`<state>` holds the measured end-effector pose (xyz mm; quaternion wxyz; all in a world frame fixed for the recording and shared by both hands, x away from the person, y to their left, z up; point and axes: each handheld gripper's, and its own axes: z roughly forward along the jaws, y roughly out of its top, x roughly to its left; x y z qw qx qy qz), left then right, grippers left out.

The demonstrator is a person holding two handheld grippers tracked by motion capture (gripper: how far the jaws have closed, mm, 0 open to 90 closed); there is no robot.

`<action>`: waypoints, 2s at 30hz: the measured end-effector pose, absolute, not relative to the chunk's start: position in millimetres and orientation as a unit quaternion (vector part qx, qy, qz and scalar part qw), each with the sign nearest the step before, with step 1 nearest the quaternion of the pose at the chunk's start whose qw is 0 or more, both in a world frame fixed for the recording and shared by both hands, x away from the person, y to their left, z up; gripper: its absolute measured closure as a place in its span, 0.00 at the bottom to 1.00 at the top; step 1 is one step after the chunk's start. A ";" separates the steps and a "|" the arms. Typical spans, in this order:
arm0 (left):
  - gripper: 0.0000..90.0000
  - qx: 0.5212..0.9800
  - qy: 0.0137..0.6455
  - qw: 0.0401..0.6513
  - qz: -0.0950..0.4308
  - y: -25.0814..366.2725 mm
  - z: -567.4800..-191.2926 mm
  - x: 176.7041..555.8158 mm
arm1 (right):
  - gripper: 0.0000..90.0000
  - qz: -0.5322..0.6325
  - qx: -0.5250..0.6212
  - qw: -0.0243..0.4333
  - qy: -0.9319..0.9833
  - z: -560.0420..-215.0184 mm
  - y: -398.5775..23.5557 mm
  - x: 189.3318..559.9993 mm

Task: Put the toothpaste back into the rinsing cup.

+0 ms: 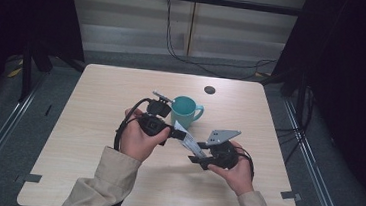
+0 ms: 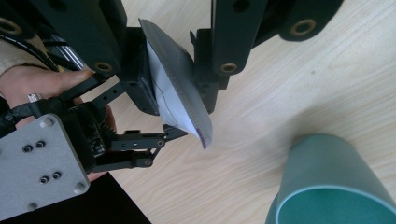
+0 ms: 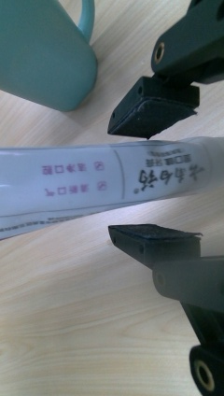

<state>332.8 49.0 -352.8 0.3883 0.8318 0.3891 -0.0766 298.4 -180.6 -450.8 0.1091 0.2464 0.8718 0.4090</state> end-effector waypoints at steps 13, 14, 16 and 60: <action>0.81 0.847 0.383 0.364 -0.053 40.9 -347.5 333.5 | 0.42 0.433 0.256 0.112 0.857 -432.8 -181.1 300.3; 0.81 0.848 0.382 0.363 -0.053 40.4 -347.5 333.7 | 0.43 0.435 0.255 0.112 0.856 -430.6 -180.3 300.7; 0.81 0.849 0.382 0.362 -0.052 39.2 -347.5 333.4 | 0.43 0.440 0.253 0.113 0.854 -425.8 -178.5 300.7; 0.43 0.827 0.346 0.442 0.013 80.7 -368.9 332.6 | 0.84 0.480 0.279 0.109 0.825 -407.9 -191.2 309.7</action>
